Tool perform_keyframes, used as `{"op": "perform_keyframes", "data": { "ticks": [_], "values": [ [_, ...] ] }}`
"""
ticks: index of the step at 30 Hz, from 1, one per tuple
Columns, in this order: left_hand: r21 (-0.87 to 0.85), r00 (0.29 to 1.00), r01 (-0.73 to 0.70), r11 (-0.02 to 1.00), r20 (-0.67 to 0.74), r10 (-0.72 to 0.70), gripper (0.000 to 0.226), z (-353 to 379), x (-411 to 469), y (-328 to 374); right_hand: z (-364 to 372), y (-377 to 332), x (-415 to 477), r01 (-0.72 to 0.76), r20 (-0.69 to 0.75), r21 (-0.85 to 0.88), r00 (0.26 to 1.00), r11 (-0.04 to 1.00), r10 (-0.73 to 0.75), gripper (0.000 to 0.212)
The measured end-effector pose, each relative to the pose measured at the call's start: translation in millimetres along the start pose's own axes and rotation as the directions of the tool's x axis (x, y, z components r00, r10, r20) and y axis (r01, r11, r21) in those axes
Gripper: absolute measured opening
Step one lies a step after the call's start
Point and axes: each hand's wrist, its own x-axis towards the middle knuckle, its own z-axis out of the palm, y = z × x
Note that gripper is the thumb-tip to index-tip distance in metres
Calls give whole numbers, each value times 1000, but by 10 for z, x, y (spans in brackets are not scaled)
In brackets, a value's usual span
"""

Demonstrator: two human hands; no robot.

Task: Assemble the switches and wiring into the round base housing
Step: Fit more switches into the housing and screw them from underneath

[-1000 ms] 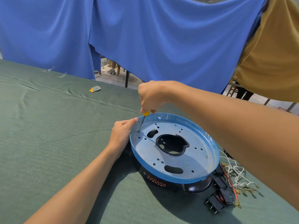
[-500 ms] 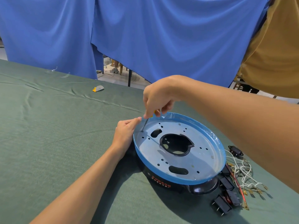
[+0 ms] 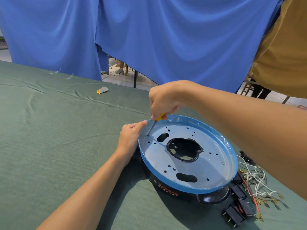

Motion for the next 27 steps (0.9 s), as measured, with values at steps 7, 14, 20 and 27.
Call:
{"op": "perform_keyframes", "data": {
  "ticks": [7,14,20,27],
  "values": [
    [45,1000,-8,999,-6,8,53,3,5,3,5,-39,36,-199,155,283,975,938,160,25],
    [56,1000,-16,998,14,15,48,-12,-26,59,119,71,-120,-136,78,359,990,923,115,25],
    [141,999,26,990,36,-32,50,-22,-55,131,613,663,-420,-106,-479,319,839,942,256,31],
    [476,967,211,854,27,-254,48,-93,-84,408,1425,1160,-861,-209,-534,642,569,738,625,28]
  ]
}}
